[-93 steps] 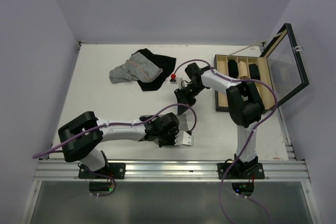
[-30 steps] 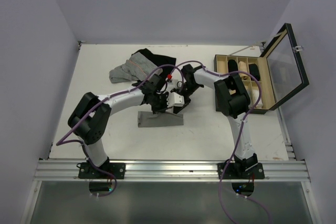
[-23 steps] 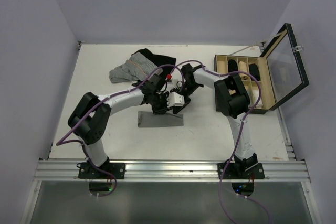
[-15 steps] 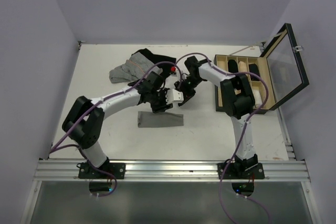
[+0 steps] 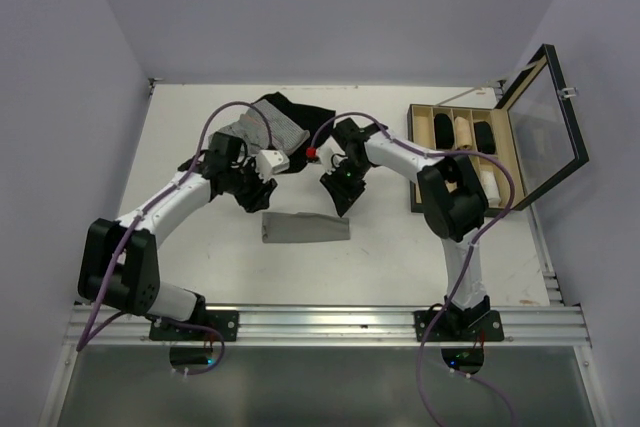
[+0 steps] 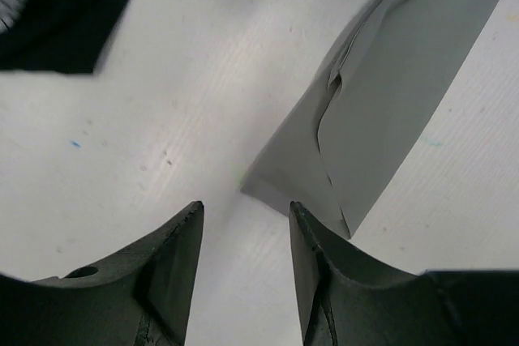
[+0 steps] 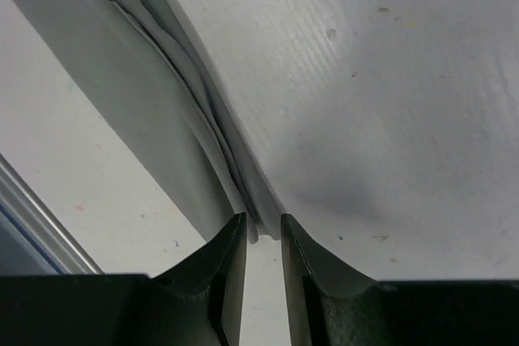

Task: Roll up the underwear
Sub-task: Fold the underwear

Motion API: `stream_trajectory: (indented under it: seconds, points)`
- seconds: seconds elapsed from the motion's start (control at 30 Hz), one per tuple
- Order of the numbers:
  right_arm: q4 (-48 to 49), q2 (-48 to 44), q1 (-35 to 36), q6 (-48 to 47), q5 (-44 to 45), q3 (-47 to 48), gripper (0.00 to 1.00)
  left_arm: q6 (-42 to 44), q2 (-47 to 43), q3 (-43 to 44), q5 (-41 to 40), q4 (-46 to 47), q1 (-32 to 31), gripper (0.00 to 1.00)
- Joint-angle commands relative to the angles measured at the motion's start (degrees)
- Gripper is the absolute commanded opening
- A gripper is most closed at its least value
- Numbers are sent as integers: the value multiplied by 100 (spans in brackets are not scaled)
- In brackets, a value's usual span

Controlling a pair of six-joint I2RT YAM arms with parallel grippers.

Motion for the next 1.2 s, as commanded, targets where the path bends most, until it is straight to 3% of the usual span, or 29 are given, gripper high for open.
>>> stream_trajectory:
  seconds: [0.0,0.37,0.53,0.7,0.87,1.03,1.17]
  points:
    - [212,-107,-94,-440,696,8,29,-301,130,-266,824,-175,425,50]
    - [81,69,108,-801,749,131,26,-240,1271,-74,1484,-333,892,48]
    - [133,-1,56,-933,767,148,27,-205,1703,129,1589,-474,892,33]
    - [290,-72,-444,-477,74,421,26,-196,2151,532,1572,-430,892,15]
    - [581,271,-586,68,3,184,15,15,2861,1358,1247,-596,901,7]
    - [880,526,-586,367,-480,-333,8,217,3705,2527,1097,-790,787,9]
    - [1091,518,-516,691,-1078,-808,7,226,4155,3055,1132,-738,611,28]
